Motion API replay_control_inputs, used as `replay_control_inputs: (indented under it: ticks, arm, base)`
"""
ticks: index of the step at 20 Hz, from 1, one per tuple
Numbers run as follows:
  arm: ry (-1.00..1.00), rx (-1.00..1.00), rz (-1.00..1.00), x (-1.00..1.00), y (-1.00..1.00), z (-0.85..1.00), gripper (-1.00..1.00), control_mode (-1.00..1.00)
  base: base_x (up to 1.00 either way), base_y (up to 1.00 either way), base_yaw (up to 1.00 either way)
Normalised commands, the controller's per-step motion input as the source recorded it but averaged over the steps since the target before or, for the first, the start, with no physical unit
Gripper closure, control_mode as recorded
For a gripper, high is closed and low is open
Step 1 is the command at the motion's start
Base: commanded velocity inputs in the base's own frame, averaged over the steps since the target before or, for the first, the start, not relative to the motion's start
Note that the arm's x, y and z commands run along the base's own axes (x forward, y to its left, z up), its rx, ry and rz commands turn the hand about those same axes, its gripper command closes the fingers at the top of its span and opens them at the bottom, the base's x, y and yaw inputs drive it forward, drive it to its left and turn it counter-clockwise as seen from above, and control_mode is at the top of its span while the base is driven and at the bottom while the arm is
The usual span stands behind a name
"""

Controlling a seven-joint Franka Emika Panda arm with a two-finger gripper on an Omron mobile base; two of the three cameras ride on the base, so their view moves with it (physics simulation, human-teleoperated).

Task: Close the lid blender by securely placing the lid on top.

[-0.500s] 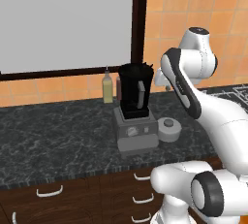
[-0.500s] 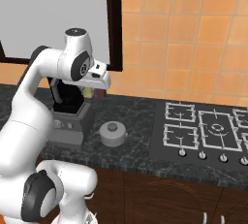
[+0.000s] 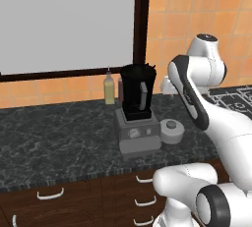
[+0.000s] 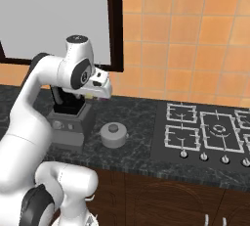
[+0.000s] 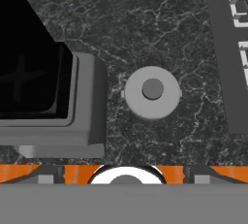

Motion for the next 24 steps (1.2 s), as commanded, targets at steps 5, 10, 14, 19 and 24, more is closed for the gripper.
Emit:
replay_control_inputs:
  ticks: [5, 10, 14, 19, 24]
  arm:
    - [0.03, -0.01, 0.00, -0.25, -0.20, -0.30, -1.00, -1.00]
    - [0.00, -0.06, 0.00, 0.00, -0.22, -0.29, -1.00, -1.00]
    - [0.00, -0.05, 0.00, 0.00, -0.23, -0.56, -1.00, -1.00]
    - [0.00, 0.00, 0.00, 0.02, -0.11, -0.46, -1.00, -1.00]
    - [0.00, 0.00, 0.00, 0.16, 0.00, -0.32, -1.00, -1.00]
  base:
    - [0.00, 0.00, 0.00]
    - [0.00, 0.00, 0.00]
    - [0.00, 0.00, 0.00]
    - [0.00, 0.00, 0.00]
    - [0.00, 0.00, 0.00]
